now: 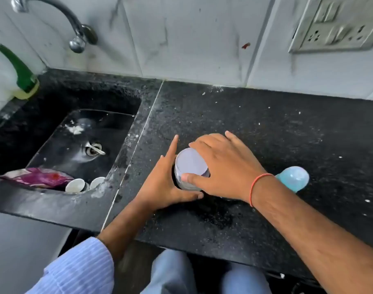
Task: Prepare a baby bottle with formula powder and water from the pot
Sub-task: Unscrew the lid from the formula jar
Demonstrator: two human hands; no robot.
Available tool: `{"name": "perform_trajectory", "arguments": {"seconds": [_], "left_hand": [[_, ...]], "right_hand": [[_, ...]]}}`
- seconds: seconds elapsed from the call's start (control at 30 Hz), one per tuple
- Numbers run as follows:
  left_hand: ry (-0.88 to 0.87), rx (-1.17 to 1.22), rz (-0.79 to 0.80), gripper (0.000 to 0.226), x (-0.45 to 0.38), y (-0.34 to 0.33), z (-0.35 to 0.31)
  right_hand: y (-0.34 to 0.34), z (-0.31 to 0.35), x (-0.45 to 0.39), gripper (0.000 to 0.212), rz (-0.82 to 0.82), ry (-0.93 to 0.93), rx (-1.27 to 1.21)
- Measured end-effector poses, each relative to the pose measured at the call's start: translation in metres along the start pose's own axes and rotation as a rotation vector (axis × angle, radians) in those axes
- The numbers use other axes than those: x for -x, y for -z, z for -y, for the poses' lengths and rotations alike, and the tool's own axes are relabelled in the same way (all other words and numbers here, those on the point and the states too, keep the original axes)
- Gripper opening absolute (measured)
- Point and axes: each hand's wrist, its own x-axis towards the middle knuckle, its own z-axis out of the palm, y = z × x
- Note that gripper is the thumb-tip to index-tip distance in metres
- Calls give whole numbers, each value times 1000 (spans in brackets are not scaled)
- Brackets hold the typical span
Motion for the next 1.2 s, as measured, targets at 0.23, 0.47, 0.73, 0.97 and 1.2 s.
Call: {"name": "perform_trajectory", "arguments": {"seconds": [0.23, 0.47, 0.73, 0.97, 1.2], "left_hand": [[-112, -2, -129, 118, 3, -15, 25], [-187, -92, -225, 121, 29, -31, 33], [-128, -146, -245, 112, 60, -42, 23], [-121, -179, -261, 104, 55, -43, 24], [-110, -178, -271, 96, 50, -44, 25]], "right_hand": [[-21, 6, -1, 82, -156, 6, 135], [-28, 25, 28, 87, -193, -5, 105], [-26, 46, 53, 97, -121, -86, 157], [-26, 46, 37, 99, -129, -79, 214], [-23, 36, 24, 79, -136, -61, 90]]}}
